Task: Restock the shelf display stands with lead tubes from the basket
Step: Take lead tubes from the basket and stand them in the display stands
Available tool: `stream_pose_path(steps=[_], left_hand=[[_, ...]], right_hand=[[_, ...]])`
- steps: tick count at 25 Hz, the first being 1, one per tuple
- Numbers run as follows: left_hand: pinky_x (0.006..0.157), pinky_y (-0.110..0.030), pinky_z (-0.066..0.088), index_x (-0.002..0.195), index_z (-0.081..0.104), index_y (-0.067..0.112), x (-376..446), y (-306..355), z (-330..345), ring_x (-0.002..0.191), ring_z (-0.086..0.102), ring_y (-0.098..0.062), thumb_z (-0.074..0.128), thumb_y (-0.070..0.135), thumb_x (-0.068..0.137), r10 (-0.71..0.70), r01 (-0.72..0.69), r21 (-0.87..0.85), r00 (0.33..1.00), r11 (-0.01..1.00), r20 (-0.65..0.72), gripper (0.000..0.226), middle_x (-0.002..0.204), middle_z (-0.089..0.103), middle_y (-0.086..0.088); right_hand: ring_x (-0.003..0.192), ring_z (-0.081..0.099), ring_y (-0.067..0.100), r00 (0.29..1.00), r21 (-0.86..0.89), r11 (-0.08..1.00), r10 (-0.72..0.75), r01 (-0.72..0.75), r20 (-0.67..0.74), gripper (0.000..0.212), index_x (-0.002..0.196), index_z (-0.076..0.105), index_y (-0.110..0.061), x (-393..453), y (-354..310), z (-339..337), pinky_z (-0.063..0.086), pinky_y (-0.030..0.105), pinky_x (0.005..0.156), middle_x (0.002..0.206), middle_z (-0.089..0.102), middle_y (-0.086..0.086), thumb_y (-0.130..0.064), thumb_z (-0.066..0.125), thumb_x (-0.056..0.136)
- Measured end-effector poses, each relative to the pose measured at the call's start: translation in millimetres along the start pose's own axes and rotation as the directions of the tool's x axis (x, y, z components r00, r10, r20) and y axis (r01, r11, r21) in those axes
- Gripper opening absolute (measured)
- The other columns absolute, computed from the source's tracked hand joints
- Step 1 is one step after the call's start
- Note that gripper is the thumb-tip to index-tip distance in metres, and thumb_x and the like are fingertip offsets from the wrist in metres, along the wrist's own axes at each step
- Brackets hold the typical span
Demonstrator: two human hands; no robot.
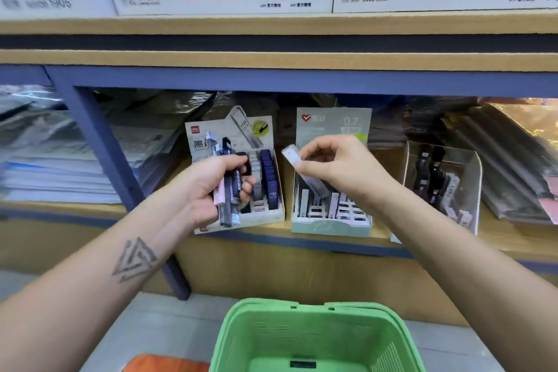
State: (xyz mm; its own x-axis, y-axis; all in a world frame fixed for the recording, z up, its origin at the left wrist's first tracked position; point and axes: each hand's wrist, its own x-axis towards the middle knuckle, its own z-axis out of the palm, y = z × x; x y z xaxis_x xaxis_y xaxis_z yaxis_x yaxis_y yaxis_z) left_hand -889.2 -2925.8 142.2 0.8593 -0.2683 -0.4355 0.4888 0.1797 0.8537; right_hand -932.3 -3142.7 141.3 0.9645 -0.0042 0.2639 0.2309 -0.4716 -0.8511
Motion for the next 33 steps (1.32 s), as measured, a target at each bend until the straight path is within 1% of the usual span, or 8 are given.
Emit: stream_pose_path(steps=[4, 7, 10, 20, 26, 28, 30, 33], left_hand=[[0.039, -0.018, 0.042, 0.077, 0.05, 0.01, -5, 0, -30, 0.042, 0.05, -0.014, 0.053, 0.021, 0.101, -0.029, 0.029, -0.006, 0.999, 1.0, -0.036, 0.027, 0.059, 0.057, -0.01], [0.038, -0.018, 0.041, 0.076, 0.049, 0.01, -6, -7, -43, 0.041, 0.049, -0.014, 0.053, 0.02, 0.101, -0.058, 0.057, -0.011, 0.997, 0.998, -0.048, 0.028, 0.059, 0.056, -0.01], [0.038, -0.018, 0.041, 0.075, 0.049, 0.01, -7, -13, -51, 0.041, 0.049, -0.014, 0.055, 0.02, 0.1, -0.069, 0.069, -0.007, 0.996, 0.998, -0.062, 0.028, 0.059, 0.057, -0.011], [0.047, -0.022, 0.045, 0.075, 0.055, 0.008, -15, -17, -61, 0.052, 0.05, -0.017, 0.055, 0.012, 0.092, -0.121, 0.121, -0.036, 0.993, 0.992, 0.015, 0.018, 0.069, 0.06, -0.012], [0.051, -0.024, 0.052, 0.089, 0.061, 0.004, -15, -22, -57, 0.058, 0.059, -0.018, 0.058, 0.009, 0.095, -0.111, 0.119, -0.044, 0.984, 0.992, 0.141, 0.008, 0.076, 0.064, -0.013], [0.053, -0.025, 0.055, 0.092, 0.062, 0.002, -17, -23, -55, 0.06, 0.063, -0.02, 0.059, 0.008, 0.094, -0.106, 0.115, -0.042, 0.98, 0.992, 0.169, 0.007, 0.078, 0.067, -0.016], [0.055, -0.027, 0.057, 0.095, 0.064, 0.0, -19, -24, -51, 0.061, 0.066, -0.022, 0.061, 0.007, 0.091, -0.101, 0.111, -0.039, 0.975, 0.993, 0.2, 0.008, 0.081, 0.069, -0.018], [0.055, -0.028, 0.058, 0.101, 0.066, -0.003, -22, -25, -47, 0.064, 0.069, -0.023, 0.063, 0.005, 0.085, -0.081, 0.086, -0.013, 0.967, 0.996, 0.241, 0.018, 0.086, 0.071, -0.021]], right_hand=[[0.074, 0.062, 0.01, 0.992, -0.222, 0.967, -0.118, 0.123, 0.04, 0.031, 0.114, 0.062, -0.024, 19, 5, 33, 0.054, 0.026, 0.075, 0.09, 0.065, -0.003, -0.014, 0.075, 0.088], [0.079, 0.065, 0.008, 0.978, -0.31, 0.93, -0.209, 0.2, 0.003, 0.023, 0.11, 0.07, -0.021, 27, 12, 56, 0.052, 0.016, 0.075, 0.096, 0.069, -0.007, -0.015, 0.076, 0.089], [0.088, 0.066, 0.008, 0.953, -0.346, 0.898, -0.301, 0.272, -0.03, 0.017, 0.107, 0.075, -0.014, 32, 17, 75, 0.054, 0.025, 0.085, 0.097, 0.073, -0.004, -0.01, 0.074, 0.09], [0.084, 0.068, 0.021, 0.954, -0.487, 0.826, -0.295, 0.283, 0.055, 0.006, 0.094, 0.074, -0.019, 44, 29, 91, 0.056, 0.039, 0.073, 0.088, 0.074, -0.002, -0.014, 0.072, 0.091], [0.104, 0.049, 0.026, 0.939, -0.712, 0.621, -0.297, 0.328, 0.173, 0.025, 0.115, 0.076, -0.017, 48, 33, 99, 0.043, 0.039, 0.079, 0.107, 0.054, 0.003, -0.012, 0.06, 0.096], [0.105, 0.054, 0.023, 0.952, -0.629, 0.717, -0.273, 0.299, 0.141, 0.026, 0.119, 0.074, -0.019, 45, 23, 97, 0.047, 0.039, 0.084, 0.112, 0.058, 0.0, -0.018, 0.059, 0.098], [0.091, 0.065, 0.019, 0.986, -0.224, 0.968, -0.087, 0.117, 0.139, 0.021, 0.114, 0.075, -0.016, 42, 5, 89, 0.053, 0.033, 0.078, 0.107, 0.07, 0.003, -0.019, 0.062, 0.098], [0.076, 0.067, 0.019, 0.911, 0.201, 0.957, 0.118, -0.211, 0.394, 0.017, 0.104, 0.074, -0.007, 33, -8, 76, 0.049, 0.027, 0.065, 0.087, 0.074, 0.013, -0.018, 0.073, 0.092]])
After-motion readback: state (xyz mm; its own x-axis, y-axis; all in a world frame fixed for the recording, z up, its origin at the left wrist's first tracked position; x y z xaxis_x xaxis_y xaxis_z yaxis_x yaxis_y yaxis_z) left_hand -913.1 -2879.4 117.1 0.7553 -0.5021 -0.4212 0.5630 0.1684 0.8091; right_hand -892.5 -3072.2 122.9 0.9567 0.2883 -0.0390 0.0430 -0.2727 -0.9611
